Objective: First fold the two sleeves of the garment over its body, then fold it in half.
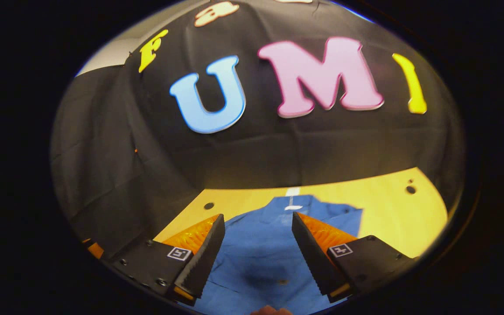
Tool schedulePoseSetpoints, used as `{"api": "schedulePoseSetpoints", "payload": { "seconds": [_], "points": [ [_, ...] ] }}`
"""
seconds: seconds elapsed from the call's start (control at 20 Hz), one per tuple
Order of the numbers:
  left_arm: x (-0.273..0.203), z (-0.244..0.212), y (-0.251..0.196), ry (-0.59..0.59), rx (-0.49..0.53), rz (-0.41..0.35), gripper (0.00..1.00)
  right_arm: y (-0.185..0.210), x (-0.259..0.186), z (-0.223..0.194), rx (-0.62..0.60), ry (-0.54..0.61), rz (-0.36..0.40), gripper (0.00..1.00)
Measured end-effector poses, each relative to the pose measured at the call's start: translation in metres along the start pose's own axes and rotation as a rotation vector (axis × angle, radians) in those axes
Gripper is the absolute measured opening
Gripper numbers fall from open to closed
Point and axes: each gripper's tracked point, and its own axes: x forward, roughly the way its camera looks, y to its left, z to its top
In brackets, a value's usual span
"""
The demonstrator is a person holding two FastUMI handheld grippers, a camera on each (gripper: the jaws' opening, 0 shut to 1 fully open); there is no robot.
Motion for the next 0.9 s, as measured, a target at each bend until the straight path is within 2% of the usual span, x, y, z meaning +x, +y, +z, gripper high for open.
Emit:
{"api": "schedulePoseSetpoints", "payload": {
  "seconds": [0.1, 0.25, 0.3, 0.35, 0.5, 0.55, 0.6, 0.65, 0.8, 0.9],
  "points": [
    [0.010, 0.000, 0.005, -0.016, -0.003, 0.021, 0.82, -0.042, -0.050, 0.040, -0.070, -0.130, -0.094, 0.98],
    [0.020, 0.004, 0.003, -0.038, 0.010, 0.002, 0.82, -0.120, -0.135, 0.089, -0.187, -0.292, -0.300, 0.97],
    [0.023, 0.003, 0.000, -0.039, 0.019, -0.012, 0.82, -0.142, -0.163, 0.100, -0.212, -0.322, -0.368, 0.84],
    [0.025, 0.004, -0.002, -0.045, 0.032, -0.022, 0.81, -0.163, -0.193, 0.111, -0.240, -0.351, -0.436, 0.97],
    [0.033, 0.005, -0.013, -0.069, 0.039, -0.058, 0.81, -0.205, -0.275, 0.148, -0.326, -0.444, -0.629, 0.97],
    [0.034, 0.001, -0.017, -0.071, 0.039, -0.076, 0.81, -0.204, -0.296, 0.161, -0.350, -0.478, -0.668, 0.85],
    [0.036, -0.006, -0.018, -0.072, 0.048, -0.090, 0.81, -0.203, -0.313, 0.171, -0.365, -0.502, -0.693, 0.97],
    [0.042, -0.012, -0.018, -0.072, 0.064, -0.094, 0.81, -0.199, -0.324, 0.177, -0.369, -0.509, -0.698, 0.86],
    [0.065, -0.037, 0.000, -0.025, 0.102, -0.072, 0.81, -0.169, -0.318, 0.171, -0.382, -0.478, -0.646, 0.87],
    [0.086, -0.060, 0.018, 0.059, 0.061, -0.037, 0.81, -0.149, -0.310, 0.165, -0.395, -0.452, -0.592, 0.89]
  ]
}}
